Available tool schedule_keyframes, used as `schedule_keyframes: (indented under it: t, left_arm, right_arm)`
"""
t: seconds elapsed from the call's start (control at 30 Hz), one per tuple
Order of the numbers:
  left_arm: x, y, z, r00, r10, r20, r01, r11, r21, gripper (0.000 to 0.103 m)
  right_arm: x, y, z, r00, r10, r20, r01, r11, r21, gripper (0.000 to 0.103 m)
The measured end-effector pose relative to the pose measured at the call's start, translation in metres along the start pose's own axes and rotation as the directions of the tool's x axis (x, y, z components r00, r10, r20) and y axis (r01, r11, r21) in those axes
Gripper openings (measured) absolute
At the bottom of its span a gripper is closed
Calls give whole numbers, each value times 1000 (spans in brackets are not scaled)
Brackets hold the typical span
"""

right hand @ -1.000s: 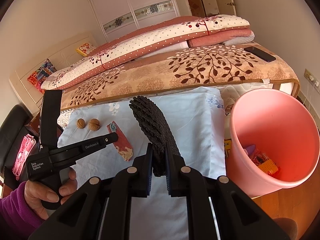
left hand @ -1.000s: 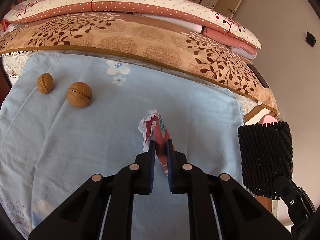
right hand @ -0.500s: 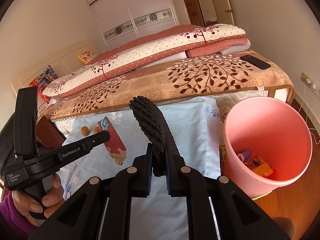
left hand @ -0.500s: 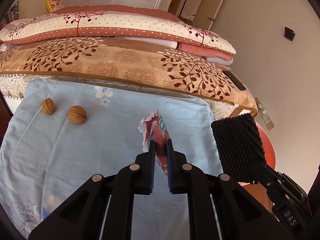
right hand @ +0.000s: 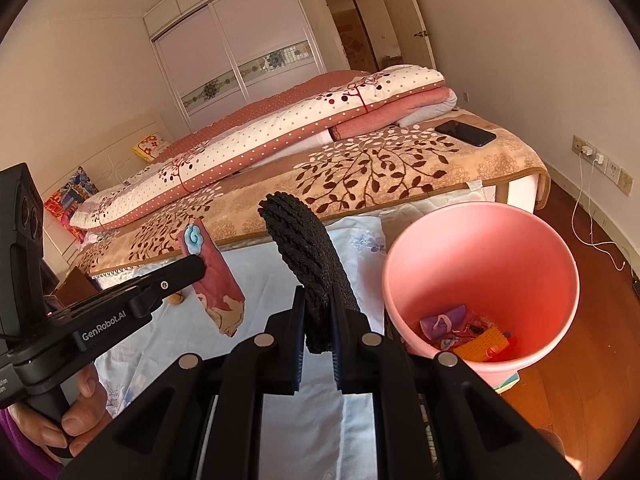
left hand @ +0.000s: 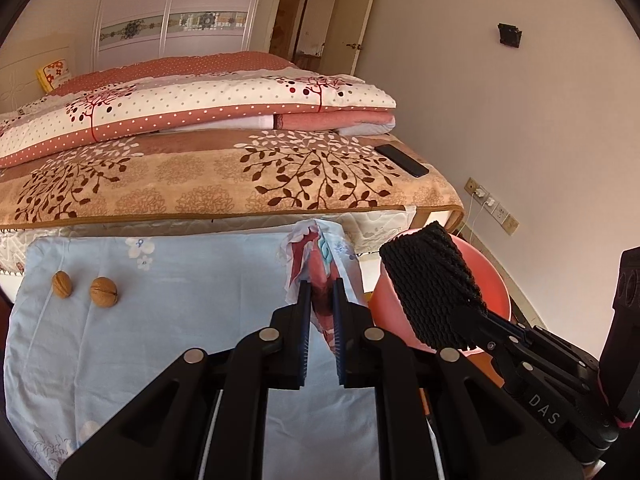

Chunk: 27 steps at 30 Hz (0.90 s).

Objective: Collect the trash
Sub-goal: 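Carry the red wrapper and black foam over the pink bucket with both tools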

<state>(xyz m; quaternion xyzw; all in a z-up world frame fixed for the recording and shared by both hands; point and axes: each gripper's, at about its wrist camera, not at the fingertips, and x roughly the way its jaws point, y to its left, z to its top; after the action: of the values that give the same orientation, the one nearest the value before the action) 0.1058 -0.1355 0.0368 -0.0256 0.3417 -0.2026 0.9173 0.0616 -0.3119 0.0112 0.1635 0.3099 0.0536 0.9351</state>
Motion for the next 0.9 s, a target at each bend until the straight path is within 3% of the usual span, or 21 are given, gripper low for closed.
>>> schedule_keyframes:
  t: [0.47, 0.9]
  left_arm:
    - [31, -76, 11, 994, -111, -1, 110, 984, 140, 10]
    - [71, -105, 5, 988, -141, -62, 150, 971, 184, 10]
  right_arm:
    - [-20, -83, 12, 990, -130, 52, 122, 982, 144, 10]
    - [-4, -118, 2, 985, -170, 13, 164, 964, 208, 10]
